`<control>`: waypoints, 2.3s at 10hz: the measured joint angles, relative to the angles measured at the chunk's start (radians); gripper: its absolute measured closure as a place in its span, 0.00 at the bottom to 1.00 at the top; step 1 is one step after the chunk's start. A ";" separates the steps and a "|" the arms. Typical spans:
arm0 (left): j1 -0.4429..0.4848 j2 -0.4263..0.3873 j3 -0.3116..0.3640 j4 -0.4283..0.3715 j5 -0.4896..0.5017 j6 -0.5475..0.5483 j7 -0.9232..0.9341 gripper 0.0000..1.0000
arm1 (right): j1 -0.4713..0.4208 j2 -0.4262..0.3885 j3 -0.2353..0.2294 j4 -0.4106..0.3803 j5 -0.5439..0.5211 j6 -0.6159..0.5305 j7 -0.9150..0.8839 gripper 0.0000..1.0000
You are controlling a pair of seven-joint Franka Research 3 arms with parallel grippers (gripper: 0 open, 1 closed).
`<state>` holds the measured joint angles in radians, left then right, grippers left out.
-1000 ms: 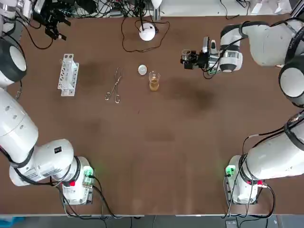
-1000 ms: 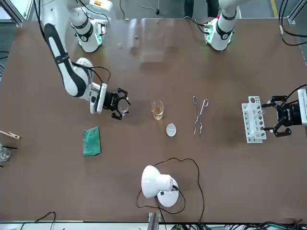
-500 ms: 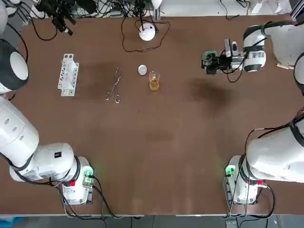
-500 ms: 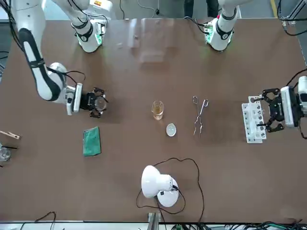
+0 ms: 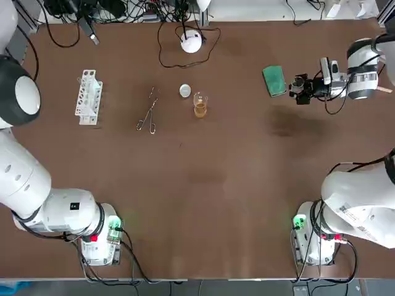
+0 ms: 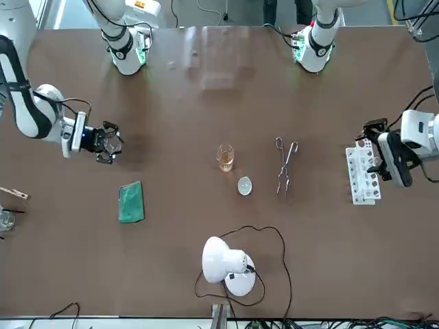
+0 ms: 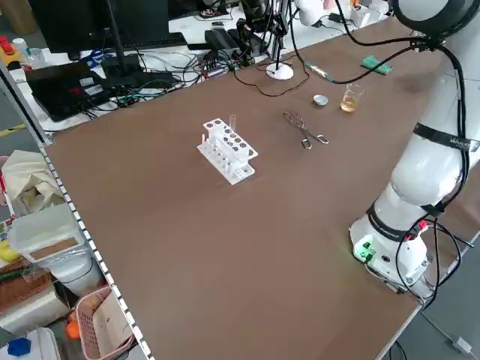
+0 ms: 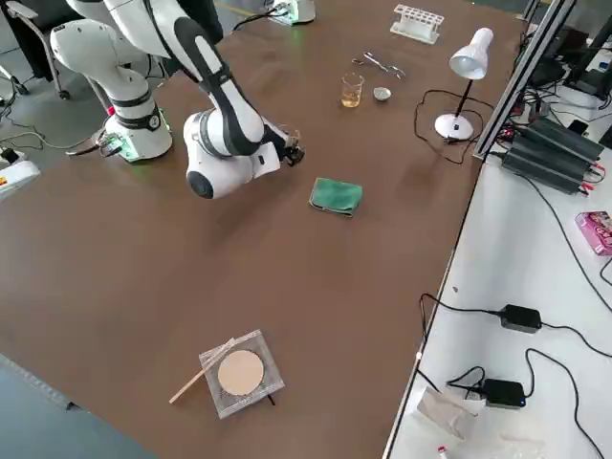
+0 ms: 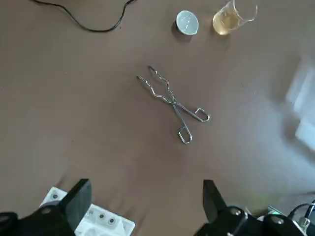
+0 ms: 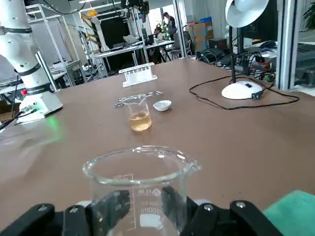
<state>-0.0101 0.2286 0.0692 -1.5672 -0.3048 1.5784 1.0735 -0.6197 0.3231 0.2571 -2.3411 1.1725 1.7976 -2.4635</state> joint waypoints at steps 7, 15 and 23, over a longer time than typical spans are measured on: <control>-0.050 -0.105 -0.009 0.001 0.077 0.112 -0.552 0.00 | -0.127 0.276 -0.001 0.143 -0.127 -0.108 -0.178 0.62; -0.066 -0.123 -0.051 0.079 0.289 0.102 -0.862 0.00 | -0.157 0.421 -0.028 0.207 -0.231 -0.148 -0.257 0.62; -0.059 -0.148 -0.048 0.121 0.298 0.034 -0.956 0.00 | -0.156 0.473 -0.033 0.238 -0.255 -0.134 -0.274 0.62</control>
<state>-0.0687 0.0809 0.0211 -1.4457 -0.0066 1.6125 0.1172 -0.7762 0.7961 0.2238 -2.1027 0.9173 1.6631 -2.7379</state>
